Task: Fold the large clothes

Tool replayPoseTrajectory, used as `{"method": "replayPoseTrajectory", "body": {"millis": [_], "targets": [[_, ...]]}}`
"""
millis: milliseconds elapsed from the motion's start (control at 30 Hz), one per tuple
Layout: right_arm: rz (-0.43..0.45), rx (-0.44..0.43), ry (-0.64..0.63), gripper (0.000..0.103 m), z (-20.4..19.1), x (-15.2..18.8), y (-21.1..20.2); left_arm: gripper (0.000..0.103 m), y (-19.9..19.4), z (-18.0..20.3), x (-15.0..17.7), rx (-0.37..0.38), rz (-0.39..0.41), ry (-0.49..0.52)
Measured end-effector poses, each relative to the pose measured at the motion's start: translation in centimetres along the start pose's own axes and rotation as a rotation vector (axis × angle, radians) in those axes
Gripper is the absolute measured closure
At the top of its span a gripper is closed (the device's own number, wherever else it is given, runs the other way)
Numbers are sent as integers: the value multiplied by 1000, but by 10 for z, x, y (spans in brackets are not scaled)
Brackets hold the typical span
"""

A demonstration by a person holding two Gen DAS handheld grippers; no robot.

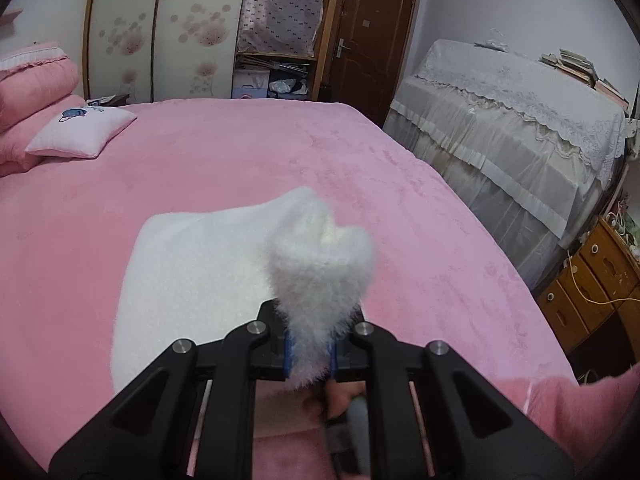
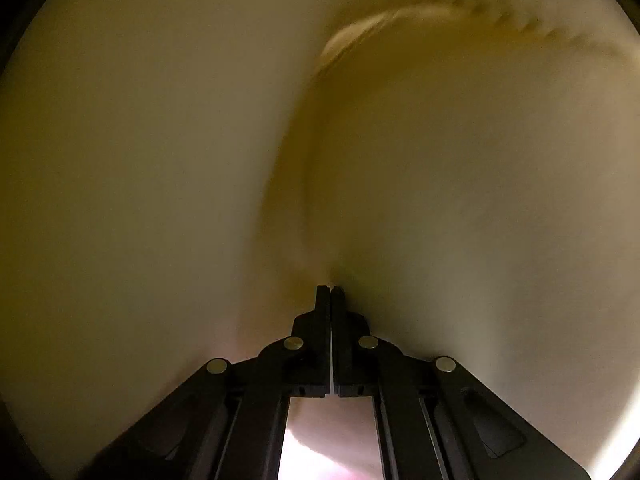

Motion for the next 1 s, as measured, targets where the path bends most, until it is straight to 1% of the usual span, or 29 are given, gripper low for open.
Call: {"method": "replayPoseTrajectory", "body": {"millis": [67, 100, 167, 200, 233, 267, 300, 367, 467, 500, 533, 567, 600, 633, 667, 700, 733, 767, 800, 867, 900, 933, 1000], "targets": [[16, 17, -13, 103, 6, -10, -21, 94, 3, 10, -5, -1, -1, 13], [31, 46, -30, 103, 9, -16, -34, 94, 3, 15, -4, -1, -4, 30], [60, 124, -72, 103, 16, -21, -59, 94, 5, 24, -2, -10, -8, 63], [73, 199, -91, 103, 25, -22, -72, 94, 7, 28, 1, -18, -15, 78], [81, 213, -95, 103, 31, -22, -82, 94, 11, 31, 7, -24, -32, 91], [92, 190, -85, 103, 36, -21, -94, 94, 15, 33, 11, -24, -46, 91], [122, 184, -71, 103, 43, -20, -109, 94, 21, 35, 17, -16, -63, 86], [186, 224, -58, 103, 54, -19, -137, 94, 35, 45, 34, -6, -112, 82], [261, 220, -38, 103, 62, -12, -173, 94, 56, 56, 60, -11, -169, 94], [283, 237, -38, 103, 63, -10, -185, 93, 64, 58, 68, -16, -188, 103], [306, 281, -40, 100, 65, -9, -197, 92, 73, 61, 77, -21, -217, 106], [321, 312, -40, 100, 67, -6, -206, 92, 83, 66, 86, -30, -248, 107], [335, 332, -35, 100, 69, -4, -215, 87, 89, 69, 91, -34, -261, 106], [352, 337, -14, 99, 72, -2, -227, 71, 96, 74, 98, -25, -284, 108], [361, 336, 7, 99, 74, -2, -236, 57, 104, 81, 106, 9, -320, 106], [369, 325, 34, 99, 76, -1, -245, 33, 110, 90, 116, 57, -372, 104], [372, 309, 51, 99, 76, -2, -251, 24, 112, 93, 120, 72, -397, 110], [371, 287, 66, 98, 77, -6, -258, 24, 111, 99, 122, 64, -404, 136], [366, 265, 72, 96, 76, 3, -258, 24, 109, 103, 121, 48, -399, 173], [348, 205, 85, 86, 64, 0, -253, 24, 100, 107, 116, 50, -399, 191], [342, 166, 96, 73, 54, -6, -248, 24, 96, 107, 112, 60, -403, 174], [332, 114, 108, 61, 46, -7, -245, 23, 89, 103, 106, 78, -406, 133], [306, 61, 115, 59, 32, -10, -236, 23, 75, 92, 93, 106, -409, 50]]}}
Point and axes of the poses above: each gripper's, at about its wrist camera, not at the fingertips, and y roughly the way its jaws point, z to its right, x to its underside, the point moved 7 cm from there along y, roughly the way its jaws point, and after that the axes turned 8 degrees about -x, right-handed, at the moved point
